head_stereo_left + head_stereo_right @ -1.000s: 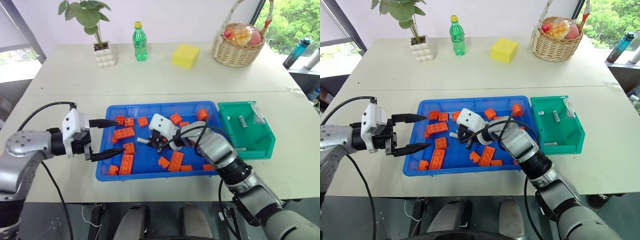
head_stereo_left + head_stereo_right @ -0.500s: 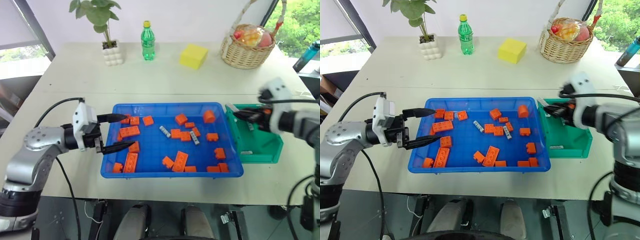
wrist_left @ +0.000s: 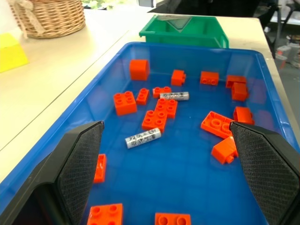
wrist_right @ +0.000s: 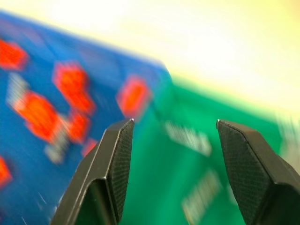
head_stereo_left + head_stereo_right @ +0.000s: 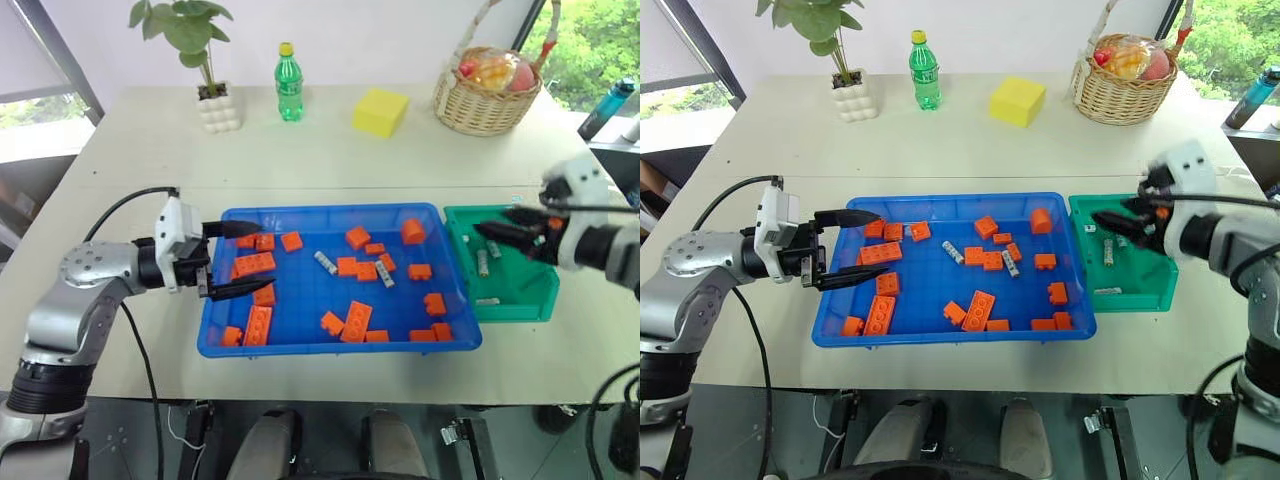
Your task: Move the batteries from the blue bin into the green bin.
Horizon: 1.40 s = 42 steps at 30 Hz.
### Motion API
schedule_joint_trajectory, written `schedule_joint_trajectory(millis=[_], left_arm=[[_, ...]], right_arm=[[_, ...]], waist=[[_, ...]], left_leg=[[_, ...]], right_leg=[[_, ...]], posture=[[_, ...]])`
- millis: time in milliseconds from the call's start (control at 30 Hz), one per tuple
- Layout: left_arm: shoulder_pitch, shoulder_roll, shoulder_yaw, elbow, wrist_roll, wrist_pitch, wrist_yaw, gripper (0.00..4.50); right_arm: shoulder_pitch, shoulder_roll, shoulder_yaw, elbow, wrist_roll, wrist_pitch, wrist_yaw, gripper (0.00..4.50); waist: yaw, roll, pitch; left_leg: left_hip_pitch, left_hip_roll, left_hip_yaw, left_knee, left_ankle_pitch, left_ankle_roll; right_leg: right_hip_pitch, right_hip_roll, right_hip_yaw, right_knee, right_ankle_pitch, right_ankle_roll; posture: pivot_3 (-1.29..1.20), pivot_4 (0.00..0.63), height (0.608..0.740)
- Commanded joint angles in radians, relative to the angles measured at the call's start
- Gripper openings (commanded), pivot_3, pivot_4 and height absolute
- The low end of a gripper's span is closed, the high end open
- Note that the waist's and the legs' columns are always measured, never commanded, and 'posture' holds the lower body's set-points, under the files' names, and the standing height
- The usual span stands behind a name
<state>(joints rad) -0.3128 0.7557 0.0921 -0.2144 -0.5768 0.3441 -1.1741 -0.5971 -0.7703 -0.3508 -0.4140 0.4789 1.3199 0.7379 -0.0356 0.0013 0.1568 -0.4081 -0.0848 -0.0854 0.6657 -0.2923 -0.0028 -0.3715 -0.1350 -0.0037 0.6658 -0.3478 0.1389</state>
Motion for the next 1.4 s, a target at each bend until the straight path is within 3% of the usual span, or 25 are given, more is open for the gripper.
schedule_joint_trajectory(millis=[33,167,267,433,733,800,933,1067,1167,1267,1400], left_arm=[[-0.018,0.006,0.010,-0.030,-0.006,-0.001,0.005,4.50],[-0.023,0.002,0.012,-0.028,-0.001,-0.003,0.019,4.50],[-0.017,0.008,0.016,-0.037,0.000,-0.001,0.027,4.50],[-0.001,0.018,0.029,-0.051,-0.001,0.002,0.043,4.50],[0.004,0.021,0.041,-0.082,-0.019,0.028,0.076,4.50],[-0.001,0.020,0.042,-0.081,-0.019,0.030,0.079,4.50],[-0.011,0.016,0.042,-0.078,-0.024,0.036,0.080,4.50],[-0.022,0.011,0.033,-0.061,-0.014,0.027,0.072,4.50],[-0.031,0.005,0.026,-0.047,-0.009,0.022,0.068,4.50],[-0.033,-0.001,0.021,-0.037,-0.004,0.014,0.063,4.50],[-0.044,-0.013,0.009,-0.015,0.004,0.002,0.054,4.50]], right_arm=[[-0.097,0.099,0.154,-0.040,0.063,-0.032,-0.017,3.01],[-0.154,0.256,0.383,0.074,-0.001,-0.118,-0.083,3.01],[-0.154,0.311,0.547,0.171,-0.082,-0.210,-0.104,3.01],[-0.140,0.399,0.631,0.289,-0.101,-0.274,-0.099,3.01],[-0.096,0.338,0.819,0.364,-0.260,-0.452,-0.045,3.01],[-0.084,0.322,0.849,0.361,-0.297,-0.499,-0.037,2.11],[-0.086,0.348,0.790,0.316,-0.268,-0.482,-0.027,0.10],[-0.133,0.384,0.579,0.217,-0.127,-0.325,-0.045,0.09],[-0.192,0.349,0.313,0.158,-0.009,-0.141,-0.087,0.09],[-0.198,0.236,0.127,0.131,0.036,-0.008,-0.108,0.09],[-0.086,0.023,-0.026,0.100,0.056,0.074,-0.087,0.09]], waist=[[-0.007,0.000,0.000],[-0.009,0.000,0.000],[-0.008,0.000,0.000],[-0.010,0.000,0.000],[-0.011,0.000,0.000],[-0.011,-0.001,0.000],[-0.011,-0.001,0.000],[-0.011,-0.001,0.000],[-0.005,-0.001,0.000],[0.003,-0.001,0.000],[0.019,-0.001,0.000]], left_leg=[[0.000,0.001,-0.001,0.000,0.000,0.000],[0.000,0.000,-0.002,0.000,0.000,0.000],[-0.001,-0.001,-0.004,0.000,0.000,0.000],[-0.001,-0.003,-0.006,0.000,0.000,0.000],[-0.001,-0.003,-0.006,0.000,0.000,0.000],[0.000,-0.003,-0.006,0.000,0.000,0.000],[0.000,-0.003,-0.006,0.000,0.000,0.000],[-0.001,-0.003,-0.006,0.000,0.000,0.000],[-0.001,-0.003,-0.006,0.001,0.000,0.000],[-0.001,-0.004,-0.010,0.001,0.000,0.000],[-0.001,-0.006,-0.014,0.000,0.000,0.000]], right_leg=[[0.000,0.001,0.000,0.000,0.000,0.000],[0.000,0.001,0.000,0.001,0.000,0.000],[-0.001,0.000,0.000,0.003,0.000,0.000],[-0.001,0.000,0.000,0.003,0.000,0.000],[-0.001,0.000,0.000,0.003,0.000,0.000],[-0.001,0.000,0.000,0.003,0.000,0.000],[-0.001,0.000,0.000,0.003,0.000,0.000],[-0.001,0.000,0.000,0.003,0.000,0.000],[-0.001,0.000,0.000,0.003,0.000,0.000],[0.000,0.000,-0.001,0.003,0.000,0.000],[0.003,0.000,0.000,0.002,0.000,0.000]], posture=[[0.00,0.150,0.736],[0.00,0.150,0.736],[0.00,0.150,0.736],[0.00,0.150,0.736],[0.00,0.150,0.736],[0.00,0.150,0.736],[0.00,0.150,0.736],[0.00,0.150,0.736],[0.00,0.150,0.736],[0.00,0.150,0.736],[0.00,0.150,0.736]])
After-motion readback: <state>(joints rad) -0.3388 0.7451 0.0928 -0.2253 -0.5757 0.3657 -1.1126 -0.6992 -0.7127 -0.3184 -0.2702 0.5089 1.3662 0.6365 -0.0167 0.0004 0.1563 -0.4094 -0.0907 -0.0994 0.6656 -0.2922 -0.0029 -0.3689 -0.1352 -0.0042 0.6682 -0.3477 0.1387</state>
